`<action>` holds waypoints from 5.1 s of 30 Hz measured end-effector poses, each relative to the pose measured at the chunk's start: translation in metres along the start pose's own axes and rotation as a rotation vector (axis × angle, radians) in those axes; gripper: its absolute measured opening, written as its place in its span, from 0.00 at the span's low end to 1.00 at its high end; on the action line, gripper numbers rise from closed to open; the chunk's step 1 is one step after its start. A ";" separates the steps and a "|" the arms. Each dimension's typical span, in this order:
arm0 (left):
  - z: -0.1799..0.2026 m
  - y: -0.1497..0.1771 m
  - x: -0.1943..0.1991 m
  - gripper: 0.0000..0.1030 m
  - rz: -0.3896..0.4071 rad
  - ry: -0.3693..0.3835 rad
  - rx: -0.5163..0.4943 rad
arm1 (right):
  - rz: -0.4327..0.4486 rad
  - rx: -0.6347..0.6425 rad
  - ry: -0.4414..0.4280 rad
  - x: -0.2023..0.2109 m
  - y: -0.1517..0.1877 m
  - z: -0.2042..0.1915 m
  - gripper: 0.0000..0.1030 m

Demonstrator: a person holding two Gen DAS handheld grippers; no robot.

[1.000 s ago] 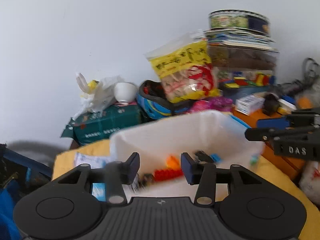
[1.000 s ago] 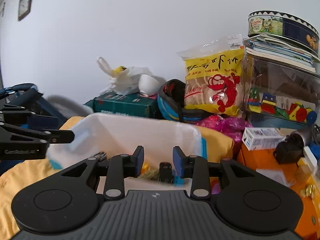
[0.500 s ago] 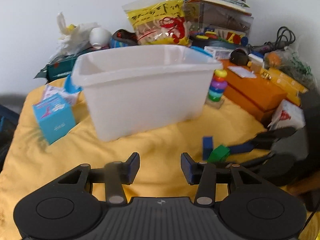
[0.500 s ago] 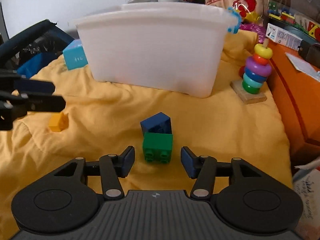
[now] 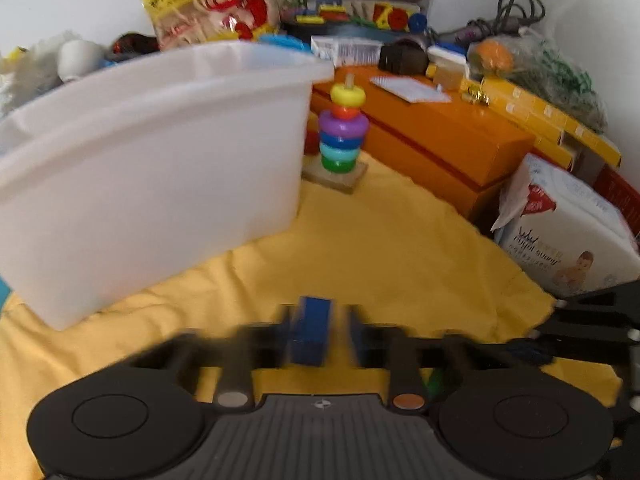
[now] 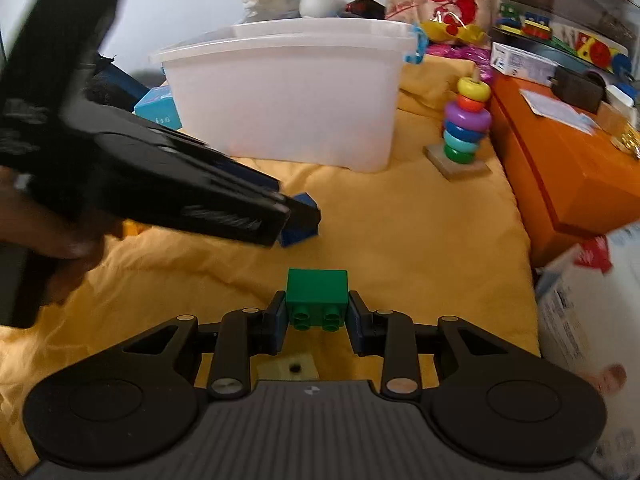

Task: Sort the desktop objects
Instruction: 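Grasp the blue block with the left tool while the right tool grasps the green Lego brick, then carry the blue and green blocks over the white bin and open both tools, then grasp the yellow Lego brick with the left tool while the right tool grasps the pale green holed block, then carry the yellow brick and pale green block over the white bin and open both tools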

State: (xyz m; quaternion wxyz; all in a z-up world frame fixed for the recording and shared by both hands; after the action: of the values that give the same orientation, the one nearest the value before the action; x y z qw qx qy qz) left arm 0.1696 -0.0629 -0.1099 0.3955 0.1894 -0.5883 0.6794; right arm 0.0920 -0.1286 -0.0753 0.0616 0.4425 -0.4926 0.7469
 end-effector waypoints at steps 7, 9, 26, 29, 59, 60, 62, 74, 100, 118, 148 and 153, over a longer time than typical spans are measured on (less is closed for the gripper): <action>-0.008 0.022 0.064 0.22 0.070 -0.072 -0.150 | 0.021 0.048 -0.030 0.007 -0.009 -0.015 0.33; -0.016 0.040 0.086 0.22 0.066 -0.129 -0.238 | 0.019 0.109 -0.061 0.008 -0.010 -0.027 0.33; -0.014 0.117 0.121 0.35 0.012 -0.112 -0.159 | -0.234 0.496 -0.213 -0.014 -0.003 -0.088 0.35; -0.021 0.114 0.126 0.41 0.052 -0.158 -0.146 | -0.168 0.474 -0.221 -0.005 0.000 -0.089 0.39; -0.059 -0.095 0.160 0.33 0.445 -0.182 0.015 | 0.302 0.148 0.023 0.027 -0.162 0.019 0.33; -0.061 -0.109 0.155 0.33 0.460 -0.206 0.003 | 0.301 0.130 0.047 0.024 -0.174 0.026 0.33; -0.070 -0.135 0.139 0.33 0.459 -0.243 0.022 | 0.312 0.078 0.075 0.015 -0.199 0.041 0.33; -0.100 -0.053 0.141 0.47 0.348 -0.212 0.192 | 0.285 0.038 0.101 0.012 -0.167 0.060 0.45; -0.096 0.071 0.073 0.29 0.075 -0.494 0.037 | -0.037 0.080 0.045 0.021 -0.003 -0.028 0.41; -0.109 0.086 0.095 0.22 0.091 -0.255 0.239 | -0.061 0.138 0.011 0.005 -0.004 -0.036 0.37; -0.033 0.101 0.077 0.17 0.038 -0.229 -0.142 | -0.047 0.186 -0.036 -0.001 -0.005 -0.061 0.38; -0.042 0.097 0.080 0.17 0.033 -0.187 -0.041 | -0.079 0.110 -0.027 -0.017 -0.005 -0.054 0.29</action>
State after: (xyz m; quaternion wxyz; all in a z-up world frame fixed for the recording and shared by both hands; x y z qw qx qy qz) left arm 0.0557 0.0023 -0.1246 0.3314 0.2341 -0.6395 0.6530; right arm 0.0721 -0.0778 -0.0909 0.0600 0.4744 -0.4339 0.7636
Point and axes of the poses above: each gripper's, at about its wrist camera, not at the fingertips, and x roughly against the way its jaws point, z to its right, y to its underside, the point moved 6 cm from there along -x, roughly the way its jaws point, and after that the axes turned 14 degrees about x, right-handed, at the moved point
